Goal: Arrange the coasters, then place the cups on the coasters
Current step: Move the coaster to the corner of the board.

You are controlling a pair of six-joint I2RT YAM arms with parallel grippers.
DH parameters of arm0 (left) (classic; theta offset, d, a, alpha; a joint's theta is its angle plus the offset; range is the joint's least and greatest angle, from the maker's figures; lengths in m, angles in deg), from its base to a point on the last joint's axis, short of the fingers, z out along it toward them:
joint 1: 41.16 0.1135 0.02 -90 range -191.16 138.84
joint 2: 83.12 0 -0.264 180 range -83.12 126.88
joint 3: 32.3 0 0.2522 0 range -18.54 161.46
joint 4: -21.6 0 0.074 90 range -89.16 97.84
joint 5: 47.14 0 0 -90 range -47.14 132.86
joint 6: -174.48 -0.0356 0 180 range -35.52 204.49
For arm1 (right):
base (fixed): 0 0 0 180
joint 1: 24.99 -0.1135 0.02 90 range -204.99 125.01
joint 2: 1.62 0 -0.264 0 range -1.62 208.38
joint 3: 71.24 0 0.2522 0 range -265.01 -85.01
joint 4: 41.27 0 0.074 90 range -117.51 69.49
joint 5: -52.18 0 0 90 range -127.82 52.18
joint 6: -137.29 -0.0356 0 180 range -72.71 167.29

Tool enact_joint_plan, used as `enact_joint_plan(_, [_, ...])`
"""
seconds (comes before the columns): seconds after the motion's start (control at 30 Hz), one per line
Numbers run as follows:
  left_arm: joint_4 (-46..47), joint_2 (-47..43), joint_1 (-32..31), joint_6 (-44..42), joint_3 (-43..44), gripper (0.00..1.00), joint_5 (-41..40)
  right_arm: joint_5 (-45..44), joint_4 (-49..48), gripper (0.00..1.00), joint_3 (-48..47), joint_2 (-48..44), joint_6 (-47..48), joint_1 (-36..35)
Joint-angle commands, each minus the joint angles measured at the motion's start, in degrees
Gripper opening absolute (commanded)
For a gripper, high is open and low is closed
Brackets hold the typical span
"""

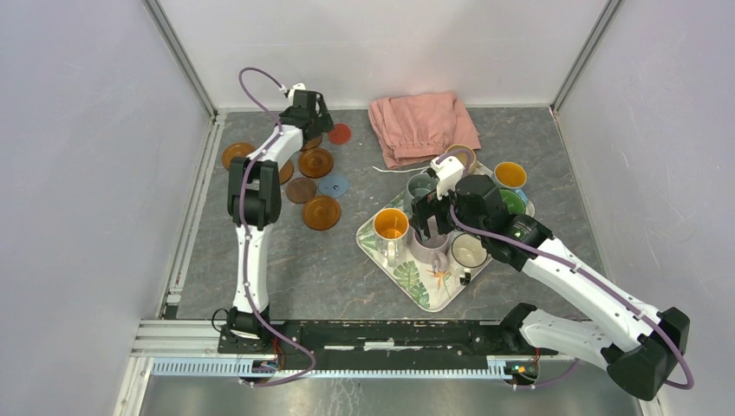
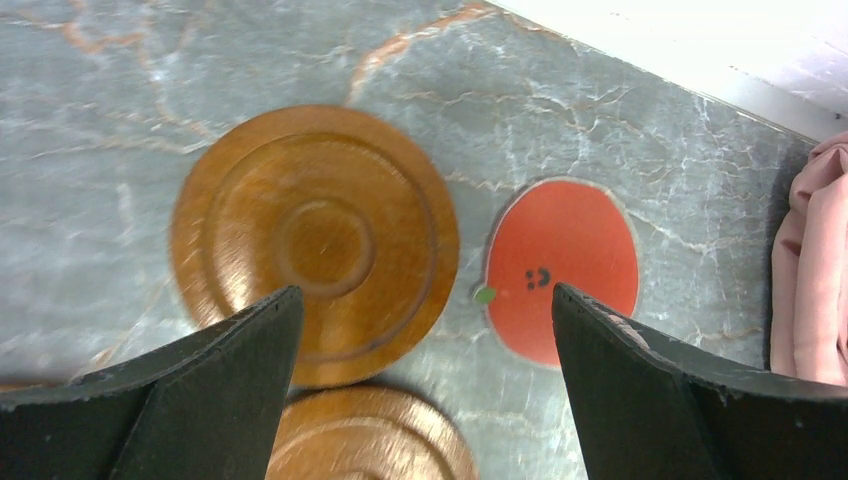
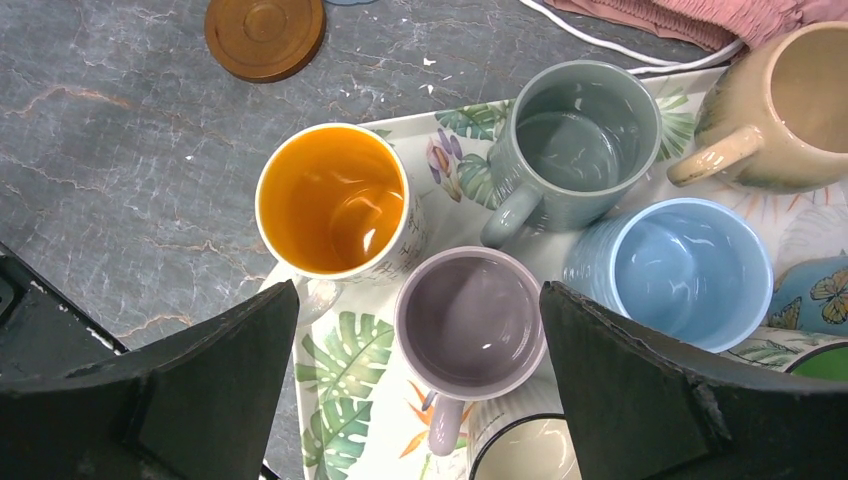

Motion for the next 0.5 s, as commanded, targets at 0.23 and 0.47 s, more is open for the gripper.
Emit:
enact_joint_plan(0.23, [5.2, -18.1, 7.0, 3.8, -21.4, 1.0, -11.4, 0.8, -3.7, 0.98, -0.4, 0.7, 2.4, 0.2])
enact_joint_plan(0.47, [6.7, -19.3, 12.8, 4.6, -24.3, 1.0, -12.2, 2.6, -5.1, 0.98, -0.2, 2.2, 2.6, 0.2])
